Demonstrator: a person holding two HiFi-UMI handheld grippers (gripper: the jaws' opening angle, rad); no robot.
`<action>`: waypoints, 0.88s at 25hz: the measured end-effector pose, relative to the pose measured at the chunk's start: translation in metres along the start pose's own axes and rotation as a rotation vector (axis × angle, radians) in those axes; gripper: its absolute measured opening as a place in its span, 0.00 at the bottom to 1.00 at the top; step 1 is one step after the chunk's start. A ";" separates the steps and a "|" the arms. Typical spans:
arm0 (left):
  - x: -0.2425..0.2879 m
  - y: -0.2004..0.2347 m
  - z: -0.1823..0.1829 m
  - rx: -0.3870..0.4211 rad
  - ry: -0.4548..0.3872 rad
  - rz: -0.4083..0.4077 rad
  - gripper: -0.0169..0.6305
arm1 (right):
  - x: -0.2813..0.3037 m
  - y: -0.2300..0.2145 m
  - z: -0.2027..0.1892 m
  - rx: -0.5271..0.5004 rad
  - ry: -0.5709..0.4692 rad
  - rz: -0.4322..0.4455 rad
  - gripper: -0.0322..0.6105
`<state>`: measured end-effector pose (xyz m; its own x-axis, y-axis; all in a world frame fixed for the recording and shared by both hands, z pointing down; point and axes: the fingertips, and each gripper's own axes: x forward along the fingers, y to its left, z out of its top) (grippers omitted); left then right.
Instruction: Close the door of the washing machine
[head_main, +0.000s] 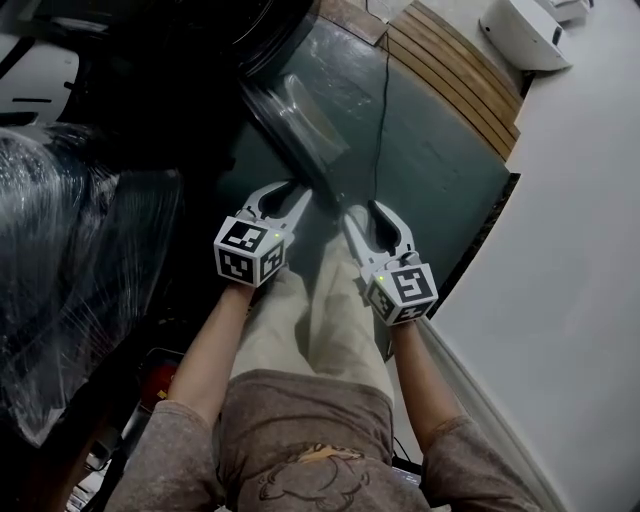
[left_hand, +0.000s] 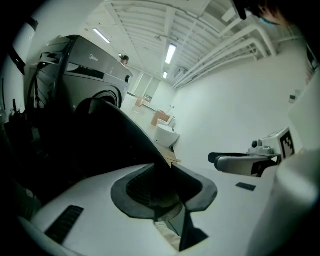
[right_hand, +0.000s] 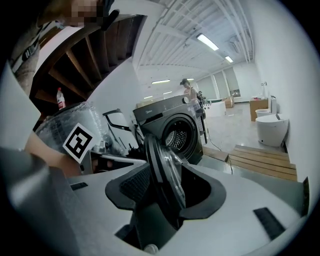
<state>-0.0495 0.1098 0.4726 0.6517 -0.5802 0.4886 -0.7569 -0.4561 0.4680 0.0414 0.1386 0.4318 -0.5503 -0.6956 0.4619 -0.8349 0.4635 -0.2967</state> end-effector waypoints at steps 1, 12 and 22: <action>0.005 -0.002 0.002 0.001 0.002 0.001 0.18 | 0.001 -0.005 0.000 0.002 0.006 0.006 0.31; 0.053 -0.016 0.032 -0.006 -0.009 0.006 0.17 | 0.019 -0.060 -0.001 0.025 0.048 0.021 0.26; 0.096 -0.019 0.058 -0.011 -0.005 0.031 0.17 | 0.044 -0.114 0.005 0.041 0.098 0.027 0.17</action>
<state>0.0250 0.0235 0.4676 0.6276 -0.5970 0.4997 -0.7762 -0.4303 0.4609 0.1122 0.0531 0.4817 -0.5706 -0.6253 0.5323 -0.8207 0.4569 -0.3430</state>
